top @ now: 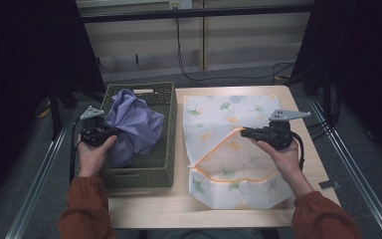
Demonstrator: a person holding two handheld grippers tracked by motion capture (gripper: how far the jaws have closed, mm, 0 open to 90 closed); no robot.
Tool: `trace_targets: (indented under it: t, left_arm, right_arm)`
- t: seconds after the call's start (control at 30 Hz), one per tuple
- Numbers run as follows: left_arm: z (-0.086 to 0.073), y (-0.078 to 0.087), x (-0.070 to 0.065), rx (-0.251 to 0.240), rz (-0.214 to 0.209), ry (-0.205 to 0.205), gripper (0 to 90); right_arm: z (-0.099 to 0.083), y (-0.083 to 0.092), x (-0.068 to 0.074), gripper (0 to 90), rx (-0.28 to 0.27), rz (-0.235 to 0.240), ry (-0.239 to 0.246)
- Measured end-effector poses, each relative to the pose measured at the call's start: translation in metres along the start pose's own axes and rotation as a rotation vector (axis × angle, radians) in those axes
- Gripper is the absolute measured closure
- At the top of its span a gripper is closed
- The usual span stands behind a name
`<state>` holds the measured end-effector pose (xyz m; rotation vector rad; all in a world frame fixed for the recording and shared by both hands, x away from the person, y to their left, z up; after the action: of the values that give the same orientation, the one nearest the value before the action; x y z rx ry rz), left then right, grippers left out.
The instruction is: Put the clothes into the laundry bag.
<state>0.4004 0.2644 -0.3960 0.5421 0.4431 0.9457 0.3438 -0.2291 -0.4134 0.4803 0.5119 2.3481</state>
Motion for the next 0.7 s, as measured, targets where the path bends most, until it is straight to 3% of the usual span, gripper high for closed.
trace_targets:
  t: [0.23, 0.7]
  left_arm:
    - [0.004, 0.014, 0.002, -0.072, -0.012, 0.003, 75.5]
    - [0.013, 0.039, -0.002, -0.167, -0.022, -0.019, 75.6]
  right_arm:
    - [0.001, 0.001, 0.000, 89.3, -0.006, -0.001, 0.002]
    - [0.001, 0.002, 0.000, 89.3, -0.003, -0.008, 0.003]
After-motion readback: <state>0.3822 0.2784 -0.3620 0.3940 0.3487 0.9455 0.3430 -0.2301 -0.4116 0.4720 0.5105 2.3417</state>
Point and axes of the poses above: each handheld gripper's, and its own axes: y roughly backward along the jaws, z roughly out of its top, x roughly to its left, the point moved 2 cm from there along -y, roughly forward along the jaws, and after that the axes turned 6 degrees about x, right-handed, at the moved point
